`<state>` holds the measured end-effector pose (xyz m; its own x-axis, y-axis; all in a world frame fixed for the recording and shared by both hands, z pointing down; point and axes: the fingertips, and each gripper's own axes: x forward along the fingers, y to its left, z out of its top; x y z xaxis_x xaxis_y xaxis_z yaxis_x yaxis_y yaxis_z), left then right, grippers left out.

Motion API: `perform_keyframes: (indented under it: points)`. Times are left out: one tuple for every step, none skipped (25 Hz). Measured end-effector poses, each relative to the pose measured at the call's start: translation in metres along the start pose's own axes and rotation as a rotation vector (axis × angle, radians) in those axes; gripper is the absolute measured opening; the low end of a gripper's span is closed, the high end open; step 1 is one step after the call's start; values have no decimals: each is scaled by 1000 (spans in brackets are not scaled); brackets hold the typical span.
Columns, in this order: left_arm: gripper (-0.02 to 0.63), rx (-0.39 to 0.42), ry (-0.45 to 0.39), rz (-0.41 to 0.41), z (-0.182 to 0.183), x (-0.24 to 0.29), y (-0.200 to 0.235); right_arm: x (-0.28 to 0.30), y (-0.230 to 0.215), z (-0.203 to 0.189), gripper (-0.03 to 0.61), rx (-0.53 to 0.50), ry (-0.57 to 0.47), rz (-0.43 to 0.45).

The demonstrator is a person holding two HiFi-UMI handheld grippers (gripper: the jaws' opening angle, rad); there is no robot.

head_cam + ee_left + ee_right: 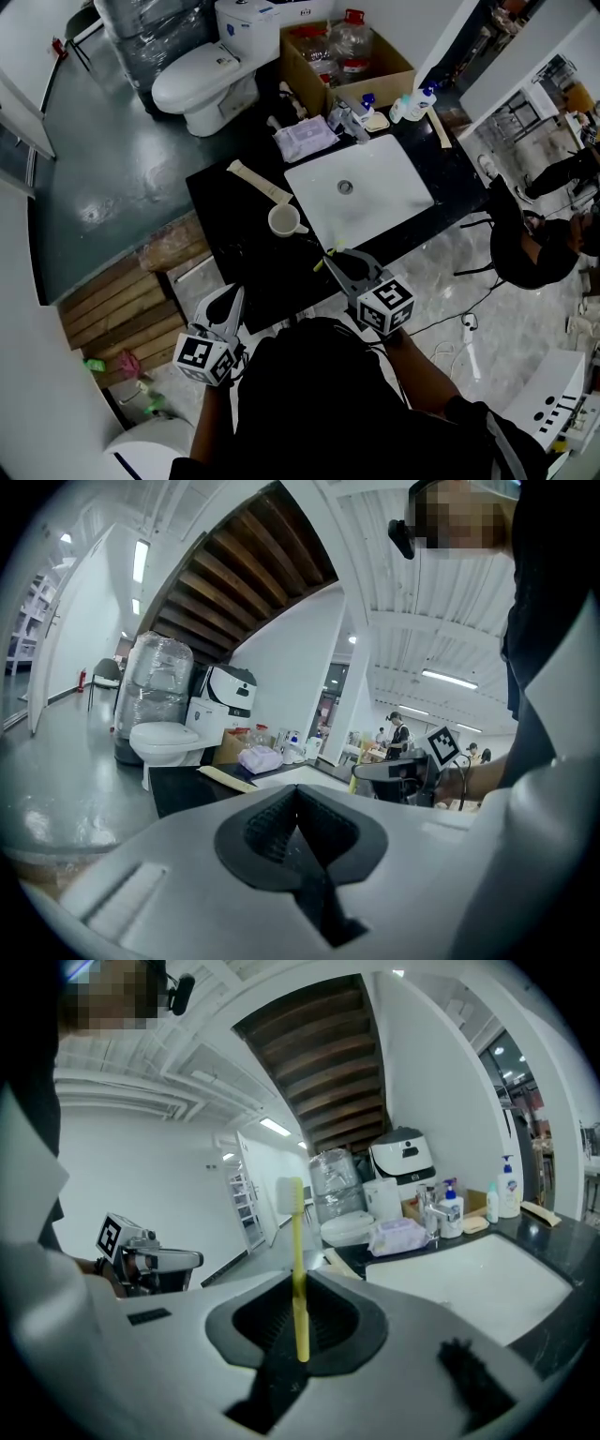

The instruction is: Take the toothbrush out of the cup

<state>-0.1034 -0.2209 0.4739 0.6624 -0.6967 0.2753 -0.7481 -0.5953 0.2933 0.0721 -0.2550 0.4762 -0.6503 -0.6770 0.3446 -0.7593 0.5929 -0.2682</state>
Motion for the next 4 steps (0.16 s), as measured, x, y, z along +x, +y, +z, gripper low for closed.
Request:
perform_keyframes:
  points:
    - [9,-1,0,-1,-1,1,0,0,-1,-2,54,1,5,-1]
    - [9,-3,1,-1,-1,2,0,1,-2,-3,54,2,9,-2]
    - [9,-6,0,-1,-2,2,0,1,-3,-5,54,2,14,-4]
    - [9,-9,0,-1,-2,3,1,2,-4,-7,54,3,18,-6]
